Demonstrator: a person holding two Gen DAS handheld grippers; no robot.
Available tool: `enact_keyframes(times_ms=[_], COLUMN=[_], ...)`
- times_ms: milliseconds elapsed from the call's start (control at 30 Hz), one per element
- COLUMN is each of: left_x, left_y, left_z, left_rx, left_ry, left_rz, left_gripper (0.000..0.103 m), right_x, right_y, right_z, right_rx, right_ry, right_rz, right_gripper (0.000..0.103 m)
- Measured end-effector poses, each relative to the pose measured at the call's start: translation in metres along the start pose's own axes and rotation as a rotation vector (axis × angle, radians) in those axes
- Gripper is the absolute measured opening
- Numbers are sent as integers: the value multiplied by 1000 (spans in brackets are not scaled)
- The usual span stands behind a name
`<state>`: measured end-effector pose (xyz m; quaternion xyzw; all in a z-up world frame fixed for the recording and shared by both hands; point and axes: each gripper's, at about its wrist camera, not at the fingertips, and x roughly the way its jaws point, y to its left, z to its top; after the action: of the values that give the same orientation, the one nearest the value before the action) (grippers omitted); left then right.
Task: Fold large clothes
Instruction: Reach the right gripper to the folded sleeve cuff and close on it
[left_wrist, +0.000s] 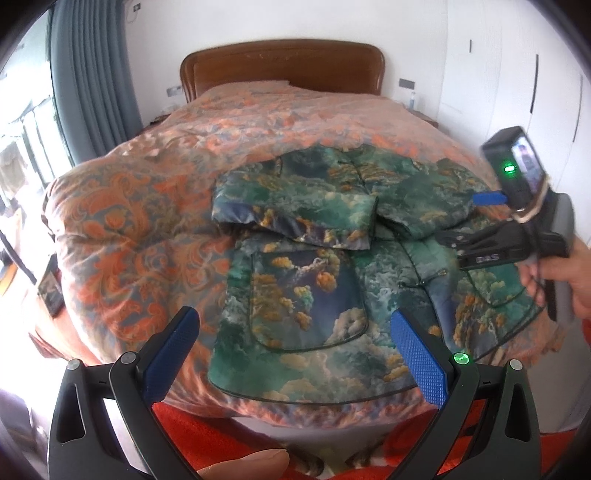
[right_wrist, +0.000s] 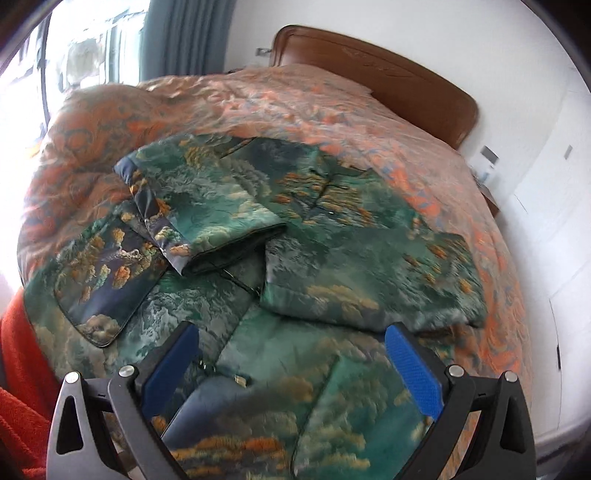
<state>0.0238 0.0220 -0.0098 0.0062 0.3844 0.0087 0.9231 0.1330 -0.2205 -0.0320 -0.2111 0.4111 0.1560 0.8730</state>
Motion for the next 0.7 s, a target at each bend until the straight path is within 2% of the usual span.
enact_keyframes(times_ms=[233,367,567,700], left_x=[0,3,7,8], left_y=[3,10,13,12], left_z=[-9,-12,-12,-13], left_rx=[-5,-24,-34,-25], left_ry=[11,29,43,54], left_rz=[15,30,41,43], left_gripper=[103,103,103,103], right_x=[63,84,109,116], right_y=[18,21,13,6], right_z=[10,11,12,11], right_rx=[-153,-206,-222,-199], right_ry=[78,95,132,152], right_rz=[-55,-70,-88,-53], right_gripper=[102,102,101,93])
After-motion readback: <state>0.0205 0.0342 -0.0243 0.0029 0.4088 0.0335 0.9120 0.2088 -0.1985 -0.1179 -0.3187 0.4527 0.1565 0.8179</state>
